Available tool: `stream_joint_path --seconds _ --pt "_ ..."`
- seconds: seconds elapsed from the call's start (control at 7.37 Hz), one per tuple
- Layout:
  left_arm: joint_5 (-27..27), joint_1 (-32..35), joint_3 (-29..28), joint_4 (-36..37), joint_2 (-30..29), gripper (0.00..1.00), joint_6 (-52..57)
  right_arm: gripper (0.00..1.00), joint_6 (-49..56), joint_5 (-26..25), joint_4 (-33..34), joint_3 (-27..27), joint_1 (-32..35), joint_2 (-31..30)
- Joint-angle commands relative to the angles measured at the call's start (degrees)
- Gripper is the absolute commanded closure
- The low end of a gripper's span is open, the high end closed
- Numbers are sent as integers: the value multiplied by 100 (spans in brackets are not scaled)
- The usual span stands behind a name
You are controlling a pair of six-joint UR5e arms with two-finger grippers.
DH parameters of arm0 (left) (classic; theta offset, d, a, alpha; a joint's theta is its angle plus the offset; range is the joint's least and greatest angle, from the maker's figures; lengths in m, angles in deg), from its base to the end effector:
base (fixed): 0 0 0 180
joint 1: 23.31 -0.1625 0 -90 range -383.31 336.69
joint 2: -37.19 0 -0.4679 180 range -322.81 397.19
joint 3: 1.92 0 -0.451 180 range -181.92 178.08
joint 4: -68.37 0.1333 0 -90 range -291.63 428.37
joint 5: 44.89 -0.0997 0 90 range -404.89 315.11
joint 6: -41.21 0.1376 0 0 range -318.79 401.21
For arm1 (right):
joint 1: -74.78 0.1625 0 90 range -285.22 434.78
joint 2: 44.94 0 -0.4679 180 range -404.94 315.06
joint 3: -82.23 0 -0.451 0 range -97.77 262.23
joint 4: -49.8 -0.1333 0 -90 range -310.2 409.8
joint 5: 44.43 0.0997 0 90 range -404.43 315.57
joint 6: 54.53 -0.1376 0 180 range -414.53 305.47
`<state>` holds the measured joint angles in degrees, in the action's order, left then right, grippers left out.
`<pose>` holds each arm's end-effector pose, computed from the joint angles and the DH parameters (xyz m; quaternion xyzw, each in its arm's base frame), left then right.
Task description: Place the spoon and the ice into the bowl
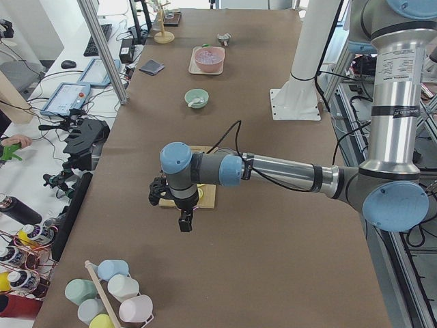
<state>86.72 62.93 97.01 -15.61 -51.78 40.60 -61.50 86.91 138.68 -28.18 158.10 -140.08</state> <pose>-0.0063 -0.5429 0.6679 0.0018 0.3555 0.0315 0.9342 -0.0181 -0.5194 0.5807 0.0909 -0.3628 -0.0480 0.9262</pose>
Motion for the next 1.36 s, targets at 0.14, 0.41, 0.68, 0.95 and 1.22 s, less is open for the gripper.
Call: stream_joint_path --seconds 0.14,0.41,0.68,0.95,1.22 --pt "14 -2 468 31 406 2 0 0 345 -30 -176 -226 378 -1240" --pt "14 -11 678 337 363 2 0 0 381 -56 -292 -25 370 -1656" --pt "6 -20 820 321 406 2 17 0 381 -4 -292 46 378 -1640" --pt "-30 -11 698 321 415 2 9 0 381 23 -283 55 378 -1640" --pt "-21 -11 723 295 581 2 8 0 389 285 -283 64 378 -1640"
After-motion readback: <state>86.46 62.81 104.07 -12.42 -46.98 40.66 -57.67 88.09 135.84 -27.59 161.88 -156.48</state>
